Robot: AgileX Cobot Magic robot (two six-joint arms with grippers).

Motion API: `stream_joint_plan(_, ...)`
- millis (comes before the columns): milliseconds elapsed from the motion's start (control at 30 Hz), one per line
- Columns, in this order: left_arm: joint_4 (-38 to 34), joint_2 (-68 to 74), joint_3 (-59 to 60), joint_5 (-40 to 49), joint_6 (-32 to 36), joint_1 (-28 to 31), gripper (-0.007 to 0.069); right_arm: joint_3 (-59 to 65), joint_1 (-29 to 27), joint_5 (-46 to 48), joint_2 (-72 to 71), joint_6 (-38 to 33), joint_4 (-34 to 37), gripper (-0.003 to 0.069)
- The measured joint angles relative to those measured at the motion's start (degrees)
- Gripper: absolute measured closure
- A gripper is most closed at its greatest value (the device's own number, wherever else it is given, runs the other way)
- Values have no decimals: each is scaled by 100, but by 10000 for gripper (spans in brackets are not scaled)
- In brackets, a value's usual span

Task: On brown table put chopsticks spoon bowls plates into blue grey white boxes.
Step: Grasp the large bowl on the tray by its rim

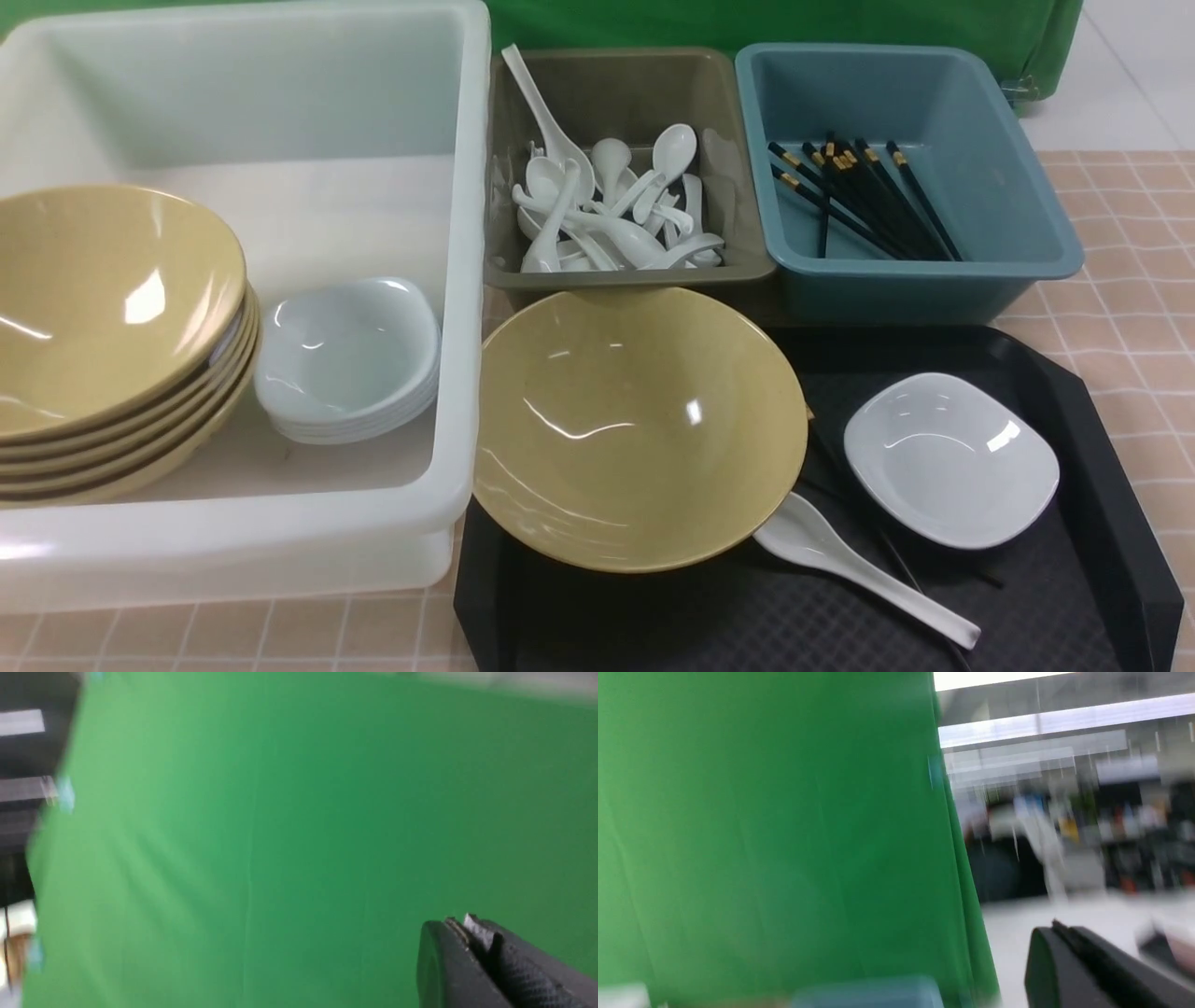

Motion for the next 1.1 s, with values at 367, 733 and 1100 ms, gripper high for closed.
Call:
stream_joint_plan(367,-332,3601,-2418,4330,384,-1928,620,-159,756,3114,1800,-2069,697,622)
stream_joint_plan(733,327,6779,-3921,4450,298,-3359,620,-164,1759,2637,2341,-3408,1657,622)
stream_joint_plan(1100,-545,7856,-4240,4540,536,-3973,620,-164,1758,2604,2341,-3419,1676,621)
